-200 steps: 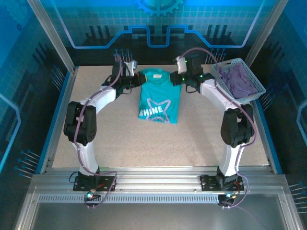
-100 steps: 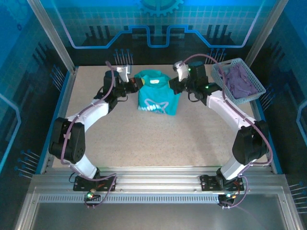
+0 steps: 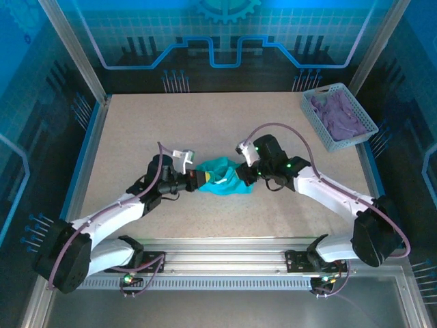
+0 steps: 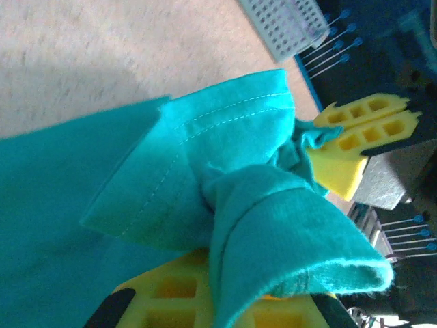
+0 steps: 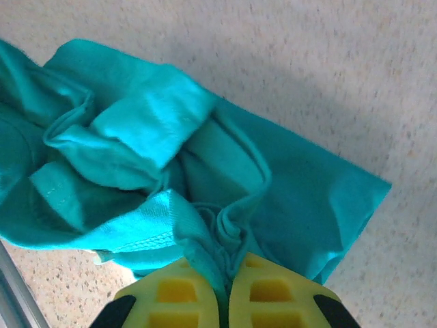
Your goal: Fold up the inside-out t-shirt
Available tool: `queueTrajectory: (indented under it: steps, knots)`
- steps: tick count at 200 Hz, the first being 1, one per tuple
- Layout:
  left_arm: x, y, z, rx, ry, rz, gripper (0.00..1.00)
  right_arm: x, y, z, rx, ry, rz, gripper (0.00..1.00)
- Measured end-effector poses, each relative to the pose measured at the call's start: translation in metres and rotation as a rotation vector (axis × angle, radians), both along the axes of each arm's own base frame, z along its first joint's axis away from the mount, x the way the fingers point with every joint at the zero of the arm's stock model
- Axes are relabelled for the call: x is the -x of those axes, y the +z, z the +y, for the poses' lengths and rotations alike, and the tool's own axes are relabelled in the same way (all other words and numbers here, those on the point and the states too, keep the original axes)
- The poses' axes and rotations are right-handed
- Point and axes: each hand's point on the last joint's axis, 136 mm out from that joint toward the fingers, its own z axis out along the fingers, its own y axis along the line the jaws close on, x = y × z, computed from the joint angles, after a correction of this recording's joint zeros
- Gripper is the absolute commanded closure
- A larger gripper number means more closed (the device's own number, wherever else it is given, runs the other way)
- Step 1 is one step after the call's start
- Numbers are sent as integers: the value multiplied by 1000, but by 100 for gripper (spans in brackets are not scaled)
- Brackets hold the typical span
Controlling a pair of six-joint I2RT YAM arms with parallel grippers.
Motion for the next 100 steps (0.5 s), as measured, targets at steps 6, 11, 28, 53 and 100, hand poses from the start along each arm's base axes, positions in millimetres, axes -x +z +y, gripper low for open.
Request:
queueTrajectory:
  steps: [6,11,28,53,100]
  knots:
    - [1,-7,3,-15,15,22,100,1,-5,-1,9,-3,13,100]
    - [1,-11,5,-25,23,37,100,1,-9,-2,16,-7,24,100]
    - [0,-23,10,-58,56,71,100,-1,-19,-2,39,-17,43,100]
    - [-4,-43,18,-103,105,132,100,-11,-30,1,75,-27,70,100]
    - [-24,-81,52,-164,243,244,97,-51,-52,21,157,-19,93,99]
